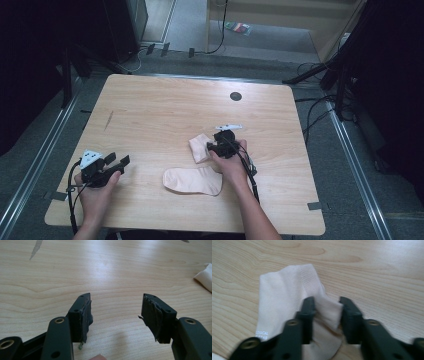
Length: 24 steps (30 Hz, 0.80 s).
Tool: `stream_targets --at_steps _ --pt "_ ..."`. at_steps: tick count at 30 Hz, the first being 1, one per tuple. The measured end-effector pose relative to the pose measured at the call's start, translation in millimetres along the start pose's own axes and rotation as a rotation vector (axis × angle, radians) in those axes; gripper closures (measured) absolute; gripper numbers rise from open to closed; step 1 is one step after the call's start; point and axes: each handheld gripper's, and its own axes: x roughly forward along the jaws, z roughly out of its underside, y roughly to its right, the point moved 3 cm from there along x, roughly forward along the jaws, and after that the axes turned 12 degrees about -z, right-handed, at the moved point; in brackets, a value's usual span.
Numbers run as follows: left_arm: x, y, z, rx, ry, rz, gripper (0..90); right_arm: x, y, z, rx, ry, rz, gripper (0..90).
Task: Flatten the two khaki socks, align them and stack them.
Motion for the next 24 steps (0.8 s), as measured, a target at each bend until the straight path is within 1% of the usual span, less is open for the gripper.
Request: stream_targets --at_steps 1,2,3,4,5,6,8,9,10,11,12,14,16,17,18,21,23,24 --pt "0.0 0.1 0.0 0.001 0.000 -0.001 41.5 -3.1 -3.5 -1.0 -0.007 0.016 -0.005 79.9" --pt "0.0 0.3 0.0 0.003 0.000 -0.002 41.5 -3.1 -3.5 -1.0 -0.007 0.016 -0.005 79.9" --pt "0.0 0.8 -0.4 0.007 0.001 -0.005 41.2 -5.4 -5.5 -2.3 -0.012 0.028 -0.015 81.8" --pt "-0.9 1.4 -0.9 0.022 0.002 -0.019 40.5 -7.9 -8.3 -3.8 -0.010 0.045 -0.025 82.5" --pt "-1.5 2.9 -1.8 0.032 0.011 -0.038 38.8 -12.8 -13.8 -7.9 -0.012 0.072 -0.050 82.8" --pt "-2.3 4.2 -3.1 0.039 0.014 -0.048 38.8 -12.8 -13.8 -7.9 -0.012 0.072 -0.050 82.8" --pt "-2.6 9.0 -6.5 0.003 0.012 -0.002 36.3 -16.2 -20.7 -12.1 0.001 0.082 -0.092 82.8" --pt "-3.0 14.5 -8.1 0.006 0.009 0.017 35.3 -19.6 -29.8 -17.4 0.033 0.088 -0.122 82.8" --pt "-3.1 18.9 -8.8 0.013 0.007 0.029 35.3 -19.6 -29.8 -17.4 0.033 0.088 -0.122 82.8" --pt "-3.2 25.4 -9.5 0.022 0.004 0.052 33.9 -22.2 -37.0 -22.2 0.025 0.101 -0.130 82.8" --pt "-3.4 32.2 -9.9 0.034 0.000 0.075 33.9 -22.2 -37.0 -22.2 0.025 0.101 -0.130 82.8" --pt "-3.4 47.3 -10.3 0.048 -0.011 0.126 32.6 -26.0 -47.5 -28.3 0.023 0.118 -0.131 82.9" --pt "-2.9 57.5 -10.3 0.058 -0.015 0.155 32.2 -28.0 -55.2 -33.0 0.009 0.133 -0.135 83.1" --pt "-2.3 62.9 -10.1 0.071 -0.018 0.174 31.9 -30.2 -64.4 -37.9 -0.005 0.147 -0.140 83.3" --pt "-1.6 68.2 -9.6 0.081 -0.021 0.186 31.9 -30.2 -64.4 -37.9 -0.005 0.147 -0.140 83.3" --pt "0.6 81.5 -8.3 0.105 -0.035 0.227 30.7 -32.2 -77.9 -44.1 -0.030 0.160 -0.153 83.5" --pt "1.6 87.5 -8.2 0.117 -0.038 0.242 29.4 -33.2 -87.0 -47.4 -0.045 0.167 -0.165 83.5" --pt "2.3 90.6 -8.4 0.112 -0.040 0.253 28.6 -33.4 -91.8 -49.0 -0.046 0.174 -0.171 83.5"
